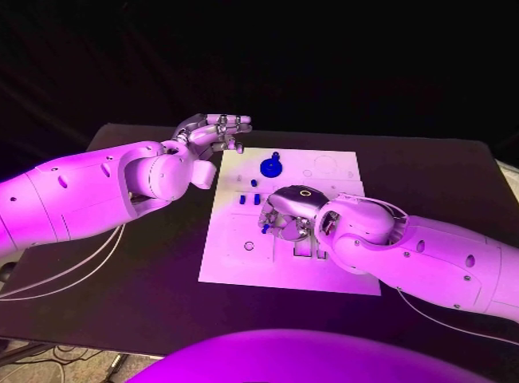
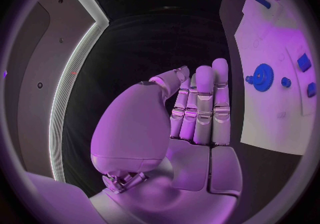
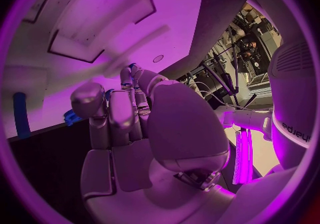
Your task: Assemble the parts on the task board
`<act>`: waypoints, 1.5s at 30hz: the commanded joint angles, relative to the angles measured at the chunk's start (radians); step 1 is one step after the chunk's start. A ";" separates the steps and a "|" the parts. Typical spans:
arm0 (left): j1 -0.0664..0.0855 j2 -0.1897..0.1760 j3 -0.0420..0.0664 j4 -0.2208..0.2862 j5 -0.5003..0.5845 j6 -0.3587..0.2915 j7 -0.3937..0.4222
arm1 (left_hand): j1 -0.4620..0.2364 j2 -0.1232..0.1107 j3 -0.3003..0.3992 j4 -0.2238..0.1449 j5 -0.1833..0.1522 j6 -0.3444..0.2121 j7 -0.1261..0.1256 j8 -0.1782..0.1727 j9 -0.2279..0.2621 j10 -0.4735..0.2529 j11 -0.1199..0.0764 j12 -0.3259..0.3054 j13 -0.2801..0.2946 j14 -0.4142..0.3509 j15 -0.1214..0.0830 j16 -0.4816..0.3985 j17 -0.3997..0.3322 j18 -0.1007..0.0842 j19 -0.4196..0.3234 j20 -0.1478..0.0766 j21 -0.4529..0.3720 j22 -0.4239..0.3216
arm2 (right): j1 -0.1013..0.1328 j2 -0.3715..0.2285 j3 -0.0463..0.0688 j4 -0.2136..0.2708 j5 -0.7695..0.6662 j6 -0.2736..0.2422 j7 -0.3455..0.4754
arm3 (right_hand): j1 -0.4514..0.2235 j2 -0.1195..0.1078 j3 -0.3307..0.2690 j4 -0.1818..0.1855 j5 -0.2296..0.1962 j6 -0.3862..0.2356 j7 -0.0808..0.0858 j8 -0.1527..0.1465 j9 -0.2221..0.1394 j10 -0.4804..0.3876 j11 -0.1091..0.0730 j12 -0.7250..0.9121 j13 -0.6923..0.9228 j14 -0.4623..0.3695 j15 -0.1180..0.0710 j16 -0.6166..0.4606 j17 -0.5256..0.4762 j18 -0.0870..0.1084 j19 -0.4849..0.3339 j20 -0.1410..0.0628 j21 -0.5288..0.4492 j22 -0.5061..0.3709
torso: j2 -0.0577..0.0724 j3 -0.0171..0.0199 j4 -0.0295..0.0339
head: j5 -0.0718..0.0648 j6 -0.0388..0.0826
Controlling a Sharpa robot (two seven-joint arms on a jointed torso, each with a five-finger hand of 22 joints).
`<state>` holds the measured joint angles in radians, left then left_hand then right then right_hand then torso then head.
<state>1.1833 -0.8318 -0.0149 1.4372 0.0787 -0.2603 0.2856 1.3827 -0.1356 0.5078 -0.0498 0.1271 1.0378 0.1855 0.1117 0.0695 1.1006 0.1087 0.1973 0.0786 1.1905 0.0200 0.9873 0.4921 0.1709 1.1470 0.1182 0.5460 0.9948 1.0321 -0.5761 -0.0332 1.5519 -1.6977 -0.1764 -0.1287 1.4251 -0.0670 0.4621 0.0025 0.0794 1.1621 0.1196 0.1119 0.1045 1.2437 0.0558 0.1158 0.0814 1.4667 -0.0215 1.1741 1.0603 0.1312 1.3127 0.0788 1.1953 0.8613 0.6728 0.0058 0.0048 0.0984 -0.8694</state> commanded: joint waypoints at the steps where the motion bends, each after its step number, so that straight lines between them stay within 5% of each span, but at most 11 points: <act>1: 0.000 0.002 0.000 0.000 0.003 0.022 0.003 | -0.002 0.010 -0.007 0.002 -0.001 0.002 0.001 0.006 0.000 -0.002 0.004 0.006 0.000 -0.002 0.001 -0.005 -0.002 0.012 -0.007 0.001 -0.007 -0.001 | -0.002 0.003 -0.002 0.000 -0.058 0.045 -0.013 | -0.002 0.006 0.005 -0.003 0.005 0.002 0.003 0.001 0.001 0.001 -0.001 -0.002 0.002 0.030 -0.007 -0.001 0.001 -0.005 0.005 -0.002 0.005 0.000 | 0.000 -0.0004 0.0001 | 0.000 -0.001; 9: 0.000 0.003 0.000 0.001 0.002 0.026 0.000 | -0.002 0.011 -0.008 0.002 -0.001 0.002 0.001 0.006 0.000 -0.003 0.004 0.008 0.000 -0.002 0.002 -0.006 -0.003 0.012 -0.007 0.001 -0.008 -0.002 | -0.004 0.018 -0.006 -0.008 -0.088 0.060 -0.026 | -0.022 -0.008 0.003 -0.009 0.014 -0.016 0.010 -0.011 0.000 -0.013 0.006 -0.020 -0.006 0.029 -0.002 0.001 0.000 -0.006 0.004 0.002 0.006 0.000 | 0.000 -0.0008 -0.0001 | -0.001 -0.001; 14: 0.000 0.002 0.000 0.001 0.000 0.028 -0.003 | -0.002 0.011 -0.008 0.002 -0.001 0.002 0.001 0.006 0.000 -0.003 0.004 0.008 0.000 -0.002 0.002 -0.006 -0.003 0.012 -0.007 0.001 -0.008 -0.002 | -0.005 0.022 -0.010 -0.014 -0.089 0.049 -0.045 | -0.080 -0.054 -0.017 0.004 0.033 -0.146 0.052 -0.053 -0.029 -0.125 0.046 -0.054 -0.020 0.026 0.032 0.001 -0.005 -0.003 -0.011 0.024 -0.010 -0.028 | -0.001 -0.0011 -0.0002 | -0.001 -0.001; 17: 0.000 0.002 0.000 0.001 -0.001 0.029 -0.006 | -0.002 0.011 -0.008 0.001 -0.001 0.002 0.001 0.006 0.000 -0.003 0.004 0.008 0.000 -0.002 0.002 -0.006 -0.003 0.012 -0.007 0.001 -0.008 -0.002 | -0.005 0.019 -0.011 -0.014 -0.090 0.032 -0.060 | -0.092 -0.070 -0.039 0.000 0.039 -0.212 0.053 -0.050 -0.038 -0.193 0.055 -0.049 -0.018 0.021 0.036 -0.002 -0.011 0.003 -0.024 0.035 -0.023 -0.051 | -0.001 -0.0013 -0.0002 | -0.003 -0.001; 26: 0.000 -0.001 0.000 0.000 -0.002 0.032 -0.010 | -0.003 0.011 -0.009 0.001 -0.001 0.002 0.002 0.007 0.000 -0.004 0.004 0.009 0.000 -0.003 0.002 -0.006 -0.004 0.011 -0.008 0.001 -0.009 -0.002 | -0.009 -0.022 -0.011 0.033 -0.088 -0.063 -0.070 | -0.093 -0.072 -0.061 -0.007 0.044 -0.211 0.057 -0.043 -0.033 -0.226 0.059 -0.037 -0.016 0.016 0.040 -0.005 -0.018 0.006 -0.031 0.040 -0.030 -0.063 | -0.001 0.0003 -0.0004 | -0.007 0.002; 31: 0.000 -0.004 0.000 0.000 -0.003 0.033 -0.011 | -0.003 0.011 -0.009 0.001 -0.001 0.002 0.002 0.007 0.000 -0.004 0.004 0.009 0.000 -0.003 0.002 -0.006 -0.004 0.011 -0.008 0.001 -0.009 -0.002 | -0.006 -0.089 0.002 0.102 -0.071 -0.112 -0.069 | -0.089 -0.066 -0.070 -0.010 0.058 -0.190 0.052 -0.035 -0.028 -0.222 0.056 -0.015 -0.012 0.018 0.038 -0.001 -0.018 0.007 -0.031 0.041 -0.030 -0.064 | -0.001 -0.0010 -0.0009 | -0.013 0.006; 38: 0.000 -0.009 -0.001 0.001 -0.006 0.034 -0.011 | -0.003 0.011 -0.011 0.001 -0.001 0.001 0.002 0.006 -0.001 -0.006 0.005 0.010 0.000 -0.004 0.002 -0.007 -0.006 0.011 -0.008 0.001 -0.010 -0.003 | 0.048 -0.213 0.024 0.168 -0.028 -0.102 -0.091 | -0.088 -0.066 -0.079 -0.013 0.063 -0.174 0.039 -0.032 -0.026 -0.216 0.048 0.005 -0.013 0.014 0.035 -0.011 -0.033 0.007 -0.031 0.039 -0.031 -0.066 | -0.001 -0.0010 -0.0031 | -0.026 0.016; 45: -0.001 -0.008 -0.001 0.001 -0.006 0.038 -0.011 | -0.003 0.011 -0.011 0.001 -0.001 0.001 0.002 0.006 -0.001 -0.006 0.005 0.010 0.000 -0.004 0.002 -0.007 -0.006 0.011 -0.008 0.001 -0.010 -0.003 | 0.100 -0.284 0.030 0.146 -0.037 -0.044 -0.105 | -0.089 -0.077 -0.116 -0.015 0.062 -0.188 0.013 -0.047 -0.030 -0.274 0.046 -0.005 -0.018 0.015 0.035 -0.015 -0.044 0.008 -0.034 0.039 -0.037 -0.075 | -0.001 -0.0013 -0.0008 | -0.040 0.027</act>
<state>1.1827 -0.8415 -0.0164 1.4369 0.0766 -0.2444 0.2716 1.3787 -0.1316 0.5022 -0.0500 0.1271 1.0378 0.1854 0.1117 0.0695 1.0970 0.1123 0.2033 0.0785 1.1907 0.0202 0.9873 0.4873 0.1708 1.1470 0.1181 0.5406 0.9928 1.1306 -0.8568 -0.0029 1.7042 -1.7345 -0.2576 -0.2114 1.3333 -0.1333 0.3509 -0.0132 0.1375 0.9745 0.1397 0.0691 0.0752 0.9740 0.1011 0.1149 0.0644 1.4665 0.0143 1.1625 1.0171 0.1314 1.2857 0.1167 1.1623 0.7873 0.6713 0.0047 0.0021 0.0639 -0.8471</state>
